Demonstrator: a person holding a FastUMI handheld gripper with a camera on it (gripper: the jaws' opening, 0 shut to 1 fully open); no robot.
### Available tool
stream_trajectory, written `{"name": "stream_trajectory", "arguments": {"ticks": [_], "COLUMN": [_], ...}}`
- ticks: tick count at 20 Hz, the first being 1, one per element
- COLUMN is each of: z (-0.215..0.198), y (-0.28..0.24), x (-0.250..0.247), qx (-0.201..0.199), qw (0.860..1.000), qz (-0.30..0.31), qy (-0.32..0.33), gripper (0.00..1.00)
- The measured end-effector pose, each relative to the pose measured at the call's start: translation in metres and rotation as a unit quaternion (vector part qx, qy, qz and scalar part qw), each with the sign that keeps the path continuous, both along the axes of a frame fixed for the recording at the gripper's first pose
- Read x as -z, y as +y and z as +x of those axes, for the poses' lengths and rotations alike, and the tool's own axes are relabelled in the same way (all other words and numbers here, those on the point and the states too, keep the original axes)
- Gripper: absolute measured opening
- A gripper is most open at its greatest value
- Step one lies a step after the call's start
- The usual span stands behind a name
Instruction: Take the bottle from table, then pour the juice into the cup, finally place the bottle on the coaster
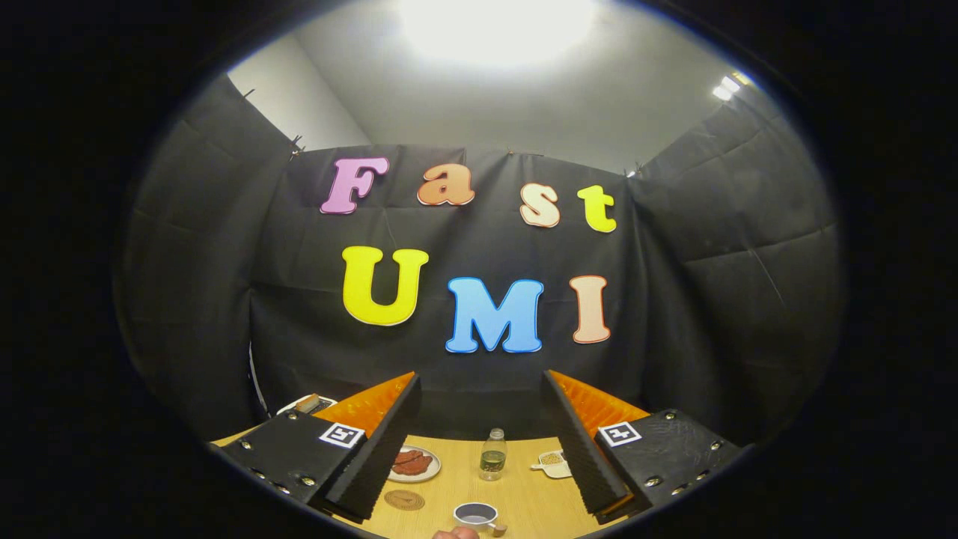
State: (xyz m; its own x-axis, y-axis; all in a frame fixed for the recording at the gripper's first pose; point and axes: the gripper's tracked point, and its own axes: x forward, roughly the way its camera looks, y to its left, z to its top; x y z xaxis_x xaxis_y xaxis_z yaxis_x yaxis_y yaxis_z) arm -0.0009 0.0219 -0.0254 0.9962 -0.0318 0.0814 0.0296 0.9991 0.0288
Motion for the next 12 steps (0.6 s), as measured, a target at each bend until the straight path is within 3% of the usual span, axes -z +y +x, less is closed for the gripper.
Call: {"name": "stream_trajectory", "arguments": {"ticks": [8,12], "z": [-0.013,-0.028], "y": [0.082,0.152], "x": [0.097,0.153], "qx": [-0.067,-0.122], "qw": [0.997,0.991], "qz": [0.008,0.042], "qy": [0.031,0.039], "gripper": [0.98,0.98]}}
